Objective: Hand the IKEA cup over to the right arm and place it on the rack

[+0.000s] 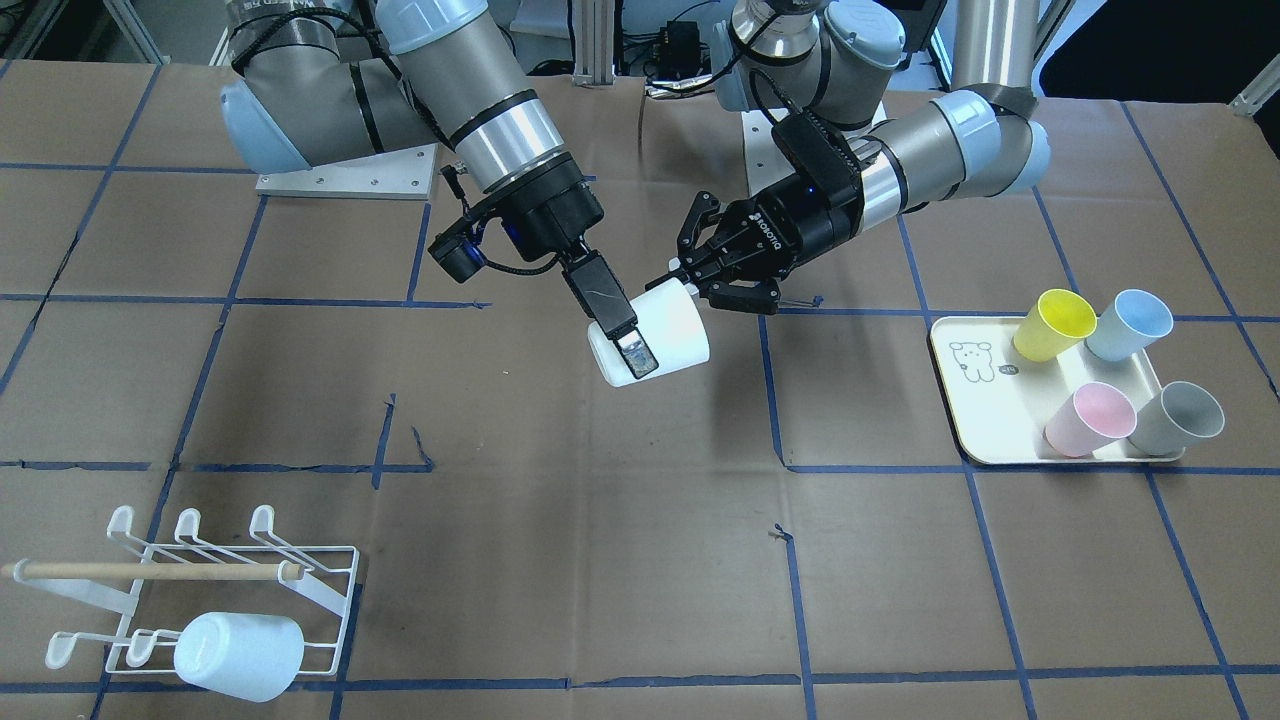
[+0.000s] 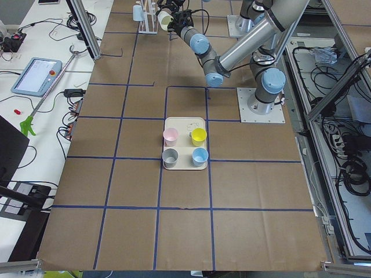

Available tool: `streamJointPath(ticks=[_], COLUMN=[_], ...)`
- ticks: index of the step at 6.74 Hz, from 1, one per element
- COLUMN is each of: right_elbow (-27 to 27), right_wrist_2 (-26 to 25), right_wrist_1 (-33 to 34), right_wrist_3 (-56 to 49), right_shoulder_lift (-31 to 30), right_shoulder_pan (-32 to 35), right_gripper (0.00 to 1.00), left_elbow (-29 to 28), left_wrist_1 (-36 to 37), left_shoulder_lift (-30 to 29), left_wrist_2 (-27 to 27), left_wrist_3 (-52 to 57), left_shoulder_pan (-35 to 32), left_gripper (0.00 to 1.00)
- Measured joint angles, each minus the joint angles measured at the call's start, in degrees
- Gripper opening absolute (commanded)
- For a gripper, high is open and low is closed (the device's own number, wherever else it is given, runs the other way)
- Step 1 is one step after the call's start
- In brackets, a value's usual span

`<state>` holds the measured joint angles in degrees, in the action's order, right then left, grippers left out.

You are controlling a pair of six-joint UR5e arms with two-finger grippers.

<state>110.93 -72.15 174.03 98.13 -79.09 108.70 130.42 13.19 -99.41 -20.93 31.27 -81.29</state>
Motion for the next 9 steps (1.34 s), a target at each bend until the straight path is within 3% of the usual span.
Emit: streamJointPath(ticks=[2,3,5,8,9], right_elbow=[0.0,0.0,0.0,0.0,0.0], right_wrist_2=[0.3,0.4,0.4,0.4,0.4], right_wrist_1=[0.2,0.3,0.4,0.4,0.4], right_wrist_3=[0.0,0.0,0.0,-0.2,-0.2], right_shoulder_lift=[0.0,0.0,0.0,0.0,0.0], right_shoulder_pan=[0.0,-0.1,-0.1,-0.1,-0.1], right_gripper=[0.59,0.56,0.48,0.39,0.33], left_elbow=[0.0,0.0,-0.4,-1.5,-1.5], left_wrist_1=[0.0,0.0,0.0,0.0,-0.2], left_shoulder_lift=[0.0,0.0,0.3,0.1,0.3], left_wrist_2=[0.0,0.0,-0.1,-0.2,-0.1], left_wrist_3=[0.0,0.0,0.1,0.0,-0.2], left_shoulder_pan=[0.0,0.0,0.0,0.0,0.1], left_gripper=[0.10,0.22,0.65,0.98,0.98])
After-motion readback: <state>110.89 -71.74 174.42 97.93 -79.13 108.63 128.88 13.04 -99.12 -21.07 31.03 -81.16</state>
